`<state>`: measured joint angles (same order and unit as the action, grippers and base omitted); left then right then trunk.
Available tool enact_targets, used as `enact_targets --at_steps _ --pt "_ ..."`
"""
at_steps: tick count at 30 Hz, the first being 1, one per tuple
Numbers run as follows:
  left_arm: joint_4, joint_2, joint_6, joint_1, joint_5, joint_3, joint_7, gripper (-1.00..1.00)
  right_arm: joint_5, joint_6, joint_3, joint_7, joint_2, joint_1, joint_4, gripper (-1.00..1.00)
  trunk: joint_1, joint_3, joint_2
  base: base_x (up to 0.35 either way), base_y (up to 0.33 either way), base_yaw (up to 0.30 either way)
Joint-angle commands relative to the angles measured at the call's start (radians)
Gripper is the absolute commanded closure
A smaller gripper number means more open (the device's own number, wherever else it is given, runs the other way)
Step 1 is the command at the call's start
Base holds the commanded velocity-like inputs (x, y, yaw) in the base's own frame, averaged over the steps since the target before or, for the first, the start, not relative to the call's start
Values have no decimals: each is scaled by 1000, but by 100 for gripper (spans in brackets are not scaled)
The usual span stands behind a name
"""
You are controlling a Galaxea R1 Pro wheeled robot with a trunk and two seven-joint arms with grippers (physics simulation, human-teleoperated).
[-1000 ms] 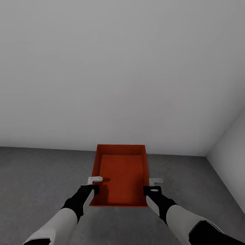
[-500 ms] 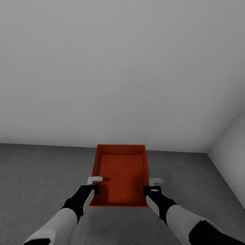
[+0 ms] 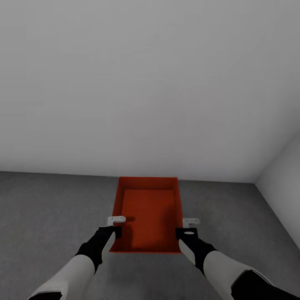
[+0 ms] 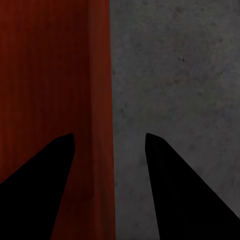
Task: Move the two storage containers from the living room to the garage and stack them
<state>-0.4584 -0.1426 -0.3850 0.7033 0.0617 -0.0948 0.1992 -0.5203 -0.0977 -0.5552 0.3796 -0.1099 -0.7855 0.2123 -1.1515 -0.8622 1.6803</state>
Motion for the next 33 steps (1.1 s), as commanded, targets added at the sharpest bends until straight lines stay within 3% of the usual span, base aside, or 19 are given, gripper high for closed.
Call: enact_targets --at_steps 1,4,33 --pt "0 5 -10 -1 27 -6 5 100 14 -7 26 2 1 -1 30 100 -4 -6 8 0 0 0" --pt "0 5 -10 -1 27 -6 5 100 14 -7 26 2 1 -1 30 100 -15 -20 29 0 0 0" --pt "-1 5 -11 -1 27 -6 3 100 14 -7 26 2 1 -1 30 100 -15 -67 29 0 0 0"
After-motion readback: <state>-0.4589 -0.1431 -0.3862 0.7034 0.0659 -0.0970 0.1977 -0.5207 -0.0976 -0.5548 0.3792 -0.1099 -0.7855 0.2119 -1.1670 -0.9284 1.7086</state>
